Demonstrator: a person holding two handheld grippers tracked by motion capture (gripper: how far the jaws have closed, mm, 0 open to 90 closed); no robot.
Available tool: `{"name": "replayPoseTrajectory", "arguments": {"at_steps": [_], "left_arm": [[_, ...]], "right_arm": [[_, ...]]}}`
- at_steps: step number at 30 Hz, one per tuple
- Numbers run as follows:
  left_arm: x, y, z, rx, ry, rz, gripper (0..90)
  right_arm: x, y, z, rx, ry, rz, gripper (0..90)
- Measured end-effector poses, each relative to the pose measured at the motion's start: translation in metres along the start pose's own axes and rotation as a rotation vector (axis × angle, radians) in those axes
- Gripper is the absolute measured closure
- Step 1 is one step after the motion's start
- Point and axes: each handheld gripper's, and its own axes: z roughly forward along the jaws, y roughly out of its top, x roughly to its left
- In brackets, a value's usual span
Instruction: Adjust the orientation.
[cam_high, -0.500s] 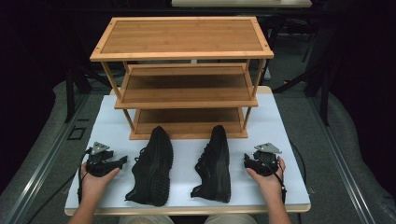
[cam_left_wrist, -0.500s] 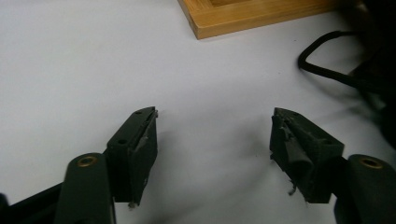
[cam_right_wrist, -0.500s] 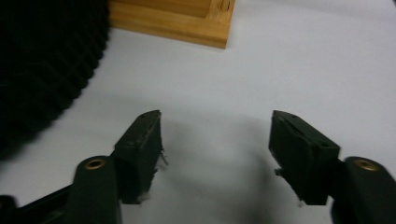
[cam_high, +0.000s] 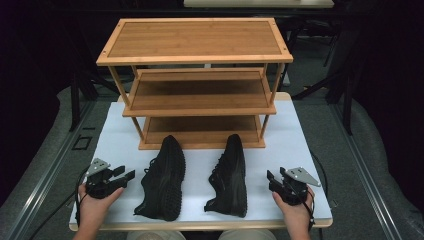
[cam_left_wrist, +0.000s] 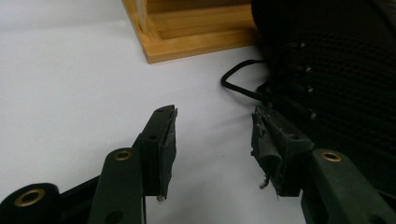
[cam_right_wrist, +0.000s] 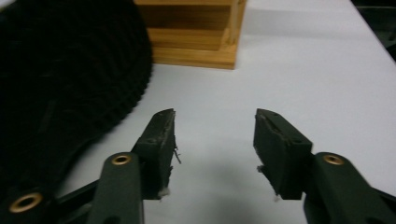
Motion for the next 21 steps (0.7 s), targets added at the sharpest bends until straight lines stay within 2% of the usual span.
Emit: {"name": "replayPoseTrajectory", "arguments": {"at_steps": [2, 3, 4, 7, 8, 9, 11, 15, 17, 20, 21], "left_arm": [[-0.003, -0.002, -0.004, -0.031, -0.021, -0.007, 51.8], [-0.004, -0.002, -0.006, -0.042, -0.038, -0.007, 52.0], [-0.006, -0.002, -0.008, -0.056, -0.047, -0.001, 52.5], [-0.008, 0.0, -0.01, -0.078, -0.058, 0.013, 55.3], [-0.008, 0.001, -0.01, -0.079, -0.079, 0.013, 56.3], [-0.008, 0.002, -0.009, -0.064, -0.102, 0.006, 58.9], [-0.01, 0.002, -0.008, -0.062, -0.133, 0.0, 64.2], [-0.019, 0.004, -0.01, -0.061, -0.183, -0.013, 66.6], [-0.023, 0.005, -0.011, -0.065, -0.196, -0.007, 66.8], [-0.031, 0.006, -0.009, -0.039, -0.199, 0.02, 72.1], [-0.033, 0.006, -0.008, -0.036, -0.202, 0.025, 73.9]], "right_arm": [[0.004, 0.001, -0.006, -0.001, 0.068, 0.007, 53.0], [0.006, 0.002, -0.006, -0.019, 0.085, 0.013, 53.4], [0.007, 0.003, -0.008, -0.014, 0.094, 0.001, 53.4], [0.011, 0.001, -0.004, -0.059, 0.065, -0.026, 51.5], [0.011, 0.0, -0.004, -0.028, 0.056, -0.031, 51.0], [0.01, -0.001, -0.002, -0.026, 0.067, -0.033, 50.8], [0.009, -0.002, 0.0, -0.018, 0.051, -0.021, 50.3], [0.006, -0.001, 0.001, -0.003, 0.051, -0.003, 54.5], [0.004, 0.0, -0.001, 0.006, 0.055, 0.015, 55.5], [0.003, -0.001, 0.0, 0.0, 0.061, 0.032, 54.9], [0.002, -0.001, -0.001, 0.019, 0.06, 0.032, 54.7]]}}
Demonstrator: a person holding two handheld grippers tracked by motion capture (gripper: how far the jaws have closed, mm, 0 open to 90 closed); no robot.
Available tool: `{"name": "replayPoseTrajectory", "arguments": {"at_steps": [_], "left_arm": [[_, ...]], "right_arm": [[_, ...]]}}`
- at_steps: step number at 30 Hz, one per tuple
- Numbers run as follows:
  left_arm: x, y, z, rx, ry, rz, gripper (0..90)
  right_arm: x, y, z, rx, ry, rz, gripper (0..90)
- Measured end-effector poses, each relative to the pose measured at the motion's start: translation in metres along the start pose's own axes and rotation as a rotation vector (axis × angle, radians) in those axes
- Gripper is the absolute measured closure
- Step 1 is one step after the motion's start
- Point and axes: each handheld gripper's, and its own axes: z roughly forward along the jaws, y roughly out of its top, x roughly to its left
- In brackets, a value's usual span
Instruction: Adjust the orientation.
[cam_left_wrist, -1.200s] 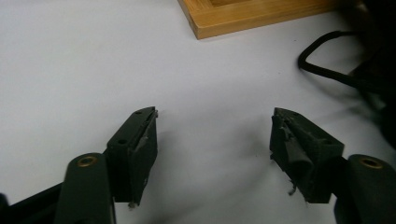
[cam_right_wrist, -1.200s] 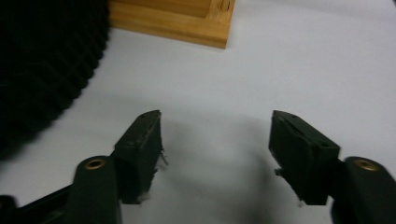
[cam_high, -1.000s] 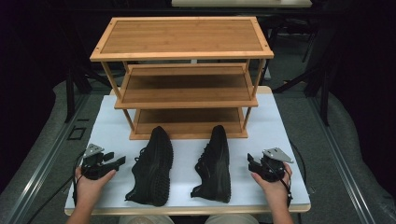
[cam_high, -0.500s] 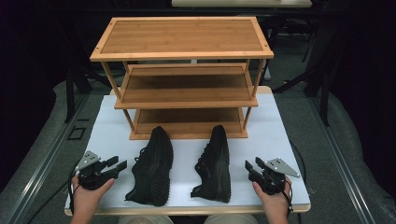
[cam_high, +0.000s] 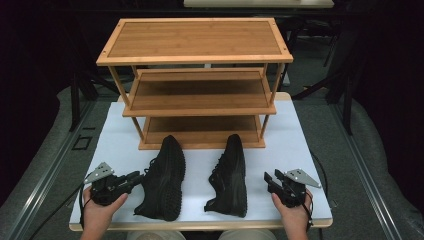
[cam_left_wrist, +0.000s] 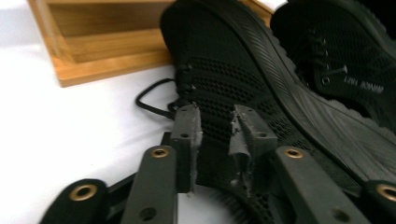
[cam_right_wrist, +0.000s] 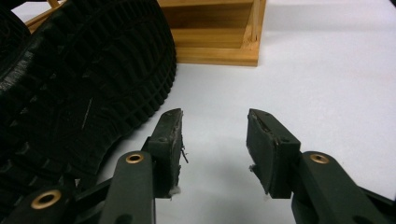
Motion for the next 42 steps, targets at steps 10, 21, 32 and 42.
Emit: {"name": "replayPoseTrajectory", "arguments": {"at_steps": [10, 21, 32, 42], "left_arm": [[-0.014, 0.0, 0.016, 0.078, -0.034, 0.03, 83.5], [-0.021, 0.0, 0.024, 0.081, -0.072, 0.02, 87.0], [-0.036, 0.012, 0.031, 0.083, -0.067, 0.058, 89.1], [-0.075, 0.04, 0.037, 0.063, -0.106, 0.209, 84.2]], "right_arm": [[0.0, -0.002, 0.005, 0.013, 0.01, 0.012, 53.7], [-0.001, -0.002, 0.003, -0.004, 0.017, 0.048, 53.7], [-0.002, -0.003, 0.004, -0.029, 0.023, 0.073, 53.6], [-0.004, -0.003, 0.003, -0.008, 0.024, 0.086, 53.4]]}}
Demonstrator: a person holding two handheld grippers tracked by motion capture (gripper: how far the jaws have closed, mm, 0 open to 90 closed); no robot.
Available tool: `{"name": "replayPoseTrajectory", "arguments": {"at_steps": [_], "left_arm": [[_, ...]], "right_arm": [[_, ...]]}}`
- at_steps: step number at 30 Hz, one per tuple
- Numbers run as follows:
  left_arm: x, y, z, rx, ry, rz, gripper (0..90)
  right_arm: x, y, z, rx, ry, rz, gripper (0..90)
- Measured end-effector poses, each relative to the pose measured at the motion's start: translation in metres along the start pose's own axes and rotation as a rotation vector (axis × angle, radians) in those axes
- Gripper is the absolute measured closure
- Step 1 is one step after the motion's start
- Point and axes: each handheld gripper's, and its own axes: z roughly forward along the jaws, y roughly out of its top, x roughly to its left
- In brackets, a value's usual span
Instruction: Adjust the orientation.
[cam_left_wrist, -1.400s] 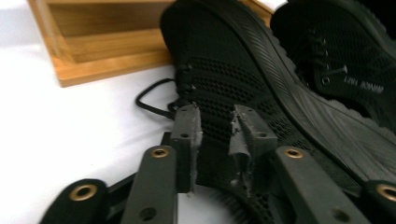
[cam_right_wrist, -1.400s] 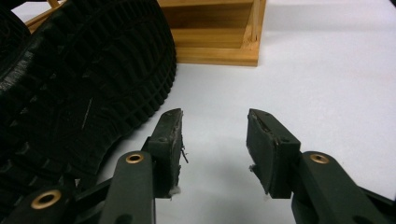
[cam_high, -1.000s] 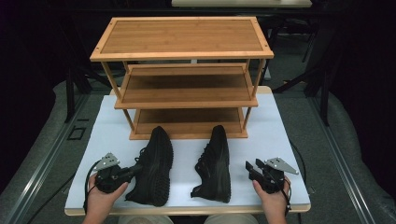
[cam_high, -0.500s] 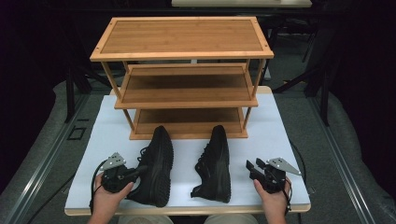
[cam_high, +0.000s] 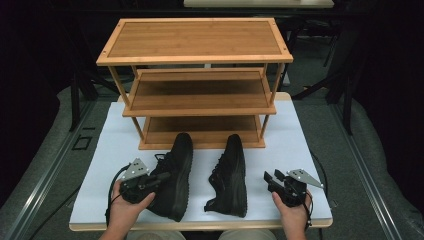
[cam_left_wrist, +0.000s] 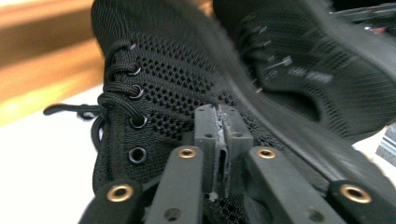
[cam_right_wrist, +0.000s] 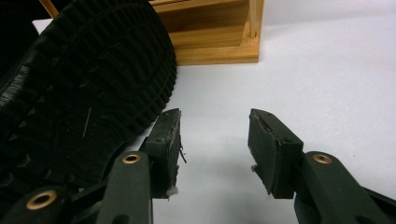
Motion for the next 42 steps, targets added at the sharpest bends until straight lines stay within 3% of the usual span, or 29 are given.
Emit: {"name": "replayPoseTrajectory", "arguments": {"at_steps": [1, 4, 6, 7, 8, 9, 11, 16, 24, 26, 30, 32, 36, 38, 39, 42], "left_arm": [[-0.007, 0.007, 0.003, 0.007, 0.026, 0.035, 83.0], [-0.009, 0.012, 0.006, 0.003, 0.039, 0.031, 80.4], [-0.008, 0.014, 0.009, -0.007, 0.042, 0.003, 76.8], [-0.004, 0.014, 0.014, -0.032, 0.006, -0.049, 76.5], [-0.004, 0.014, 0.014, -0.032, 0.006, -0.049, 76.3], [-0.004, 0.014, 0.019, -0.042, 0.007, -0.075, 75.2], [-0.004, 0.014, 0.022, -0.059, 0.021, -0.093, 68.1], [-0.008, 0.019, 0.025, -0.064, 0.028, -0.098, 62.0], [-0.014, 0.025, 0.034, -0.087, -0.009, -0.146, 50.4], [-0.014, 0.026, 0.039, -0.063, -0.017, -0.156, 49.6], [-0.017, 0.025, 0.051, -0.03, -0.043, -0.166, 50.5], [-0.018, 0.024, 0.056, -0.023, -0.042, -0.16, 58.4], [-0.019, 0.024, 0.057, -0.005, -0.036, -0.151, 64.2], [-0.017, 0.025, 0.057, 0.003, -0.042, -0.159, 71.7], [-0.015, 0.025, 0.057, 0.01, -0.058, -0.189, 74.1], [-0.015, 0.025, 0.057, 0.011, -0.059, -0.19, 80.3]], "right_arm": [[0.0, 0.0, 0.0, 0.001, -0.002, 0.0, 53.3], [-0.001, -0.001, 0.001, -0.01, 0.0, 0.003, 53.2], [-0.001, 0.0, 0.0, -0.01, 0.001, 0.009, 53.2], [-0.002, 0.0, 0.0, -0.011, 0.001, 0.011, 53.2], [-0.002, 0.0, 0.0, -0.011, 0.001, 0.011, 53.2], [-0.002, 0.0, -0.001, -0.014, 0.001, 0.013, 53.1], [-0.003, 0.0, -0.002, -0.007, -0.005, 0.019, 53.1], [-0.004, 0.0, -0.001, -0.021, 0.001, 0.025, 53.0], [-0.004, 0.0, -0.002, -0.024, 0.003, 0.032, 52.8], [-0.004, 0.0, -0.002, -0.012, 0.003, 0.032, 52.7], [-0.004, 0.0, -0.001, -0.019, 0.006, 0.039, 52.2], [-0.004, -0.001, 0.0, -0.033, 0.008, 0.043, 51.8], [-0.005, -0.001, 0.0, -0.032, 0.009, 0.045, 51.5], [-0.005, -0.001, -0.001, -0.014, 0.01, 0.046, 51.4], [-0.005, -0.001, -0.001, -0.013, 0.011, 0.046, 51.3], [-0.005, 0.0, -0.001, -0.013, 0.01, 0.045, 51.3]]}}
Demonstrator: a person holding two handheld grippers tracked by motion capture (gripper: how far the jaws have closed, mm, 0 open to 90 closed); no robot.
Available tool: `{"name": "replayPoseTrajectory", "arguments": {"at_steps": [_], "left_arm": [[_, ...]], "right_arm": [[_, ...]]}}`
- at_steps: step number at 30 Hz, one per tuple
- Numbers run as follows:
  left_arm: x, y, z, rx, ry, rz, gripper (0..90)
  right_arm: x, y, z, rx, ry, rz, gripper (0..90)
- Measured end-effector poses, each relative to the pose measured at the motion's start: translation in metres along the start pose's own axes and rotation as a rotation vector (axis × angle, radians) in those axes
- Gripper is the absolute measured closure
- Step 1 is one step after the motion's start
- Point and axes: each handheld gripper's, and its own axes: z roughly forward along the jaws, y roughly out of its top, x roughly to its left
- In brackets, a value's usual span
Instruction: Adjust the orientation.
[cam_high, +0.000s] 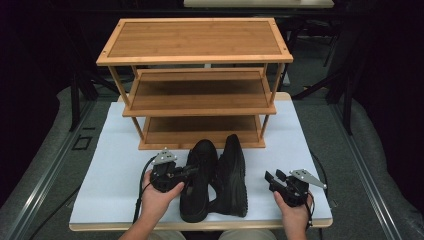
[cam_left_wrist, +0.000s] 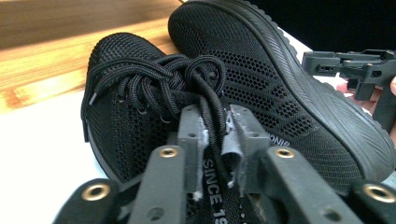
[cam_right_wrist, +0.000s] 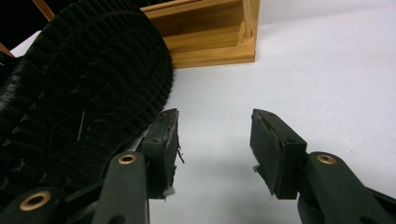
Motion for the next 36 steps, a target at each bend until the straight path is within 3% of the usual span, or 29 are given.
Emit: {"name": "replayPoseTrajectory", "arguments": {"at_steps": [5, 8, 15, 19, 29, 36], "left_arm": [[-0.001, 0.001, -0.002, -0.001, 0.014, 0.013, 83.2], [0.0, 0.003, -0.007, 0.017, 0.029, 0.024, 83.7], [0.003, 0.01, -0.025, 0.044, 0.092, 0.099, 83.8], [0.012, 0.011, -0.038, 0.049, 0.113, 0.096, 83.8], [0.036, 0.003, -0.052, 0.088, 0.177, 0.088, 83.7], [0.043, -0.002, -0.055, 0.118, 0.206, 0.1, 83.6]], "right_arm": [[-0.001, -0.001, 0.001, -0.02, 0.002, 0.006, 51.3], [-0.001, 0.0, 0.0, 0.002, -0.001, 0.008, 51.3], [-0.002, 0.0, 0.0, -0.012, -0.002, 0.014, 51.3], [-0.002, 0.0, 0.0, -0.012, -0.002, 0.018, 51.3], [-0.002, -0.001, 0.001, -0.009, 0.0, 0.02, 51.2], [-0.002, -0.001, 0.0, -0.002, -0.005, 0.02, 51.1]]}}
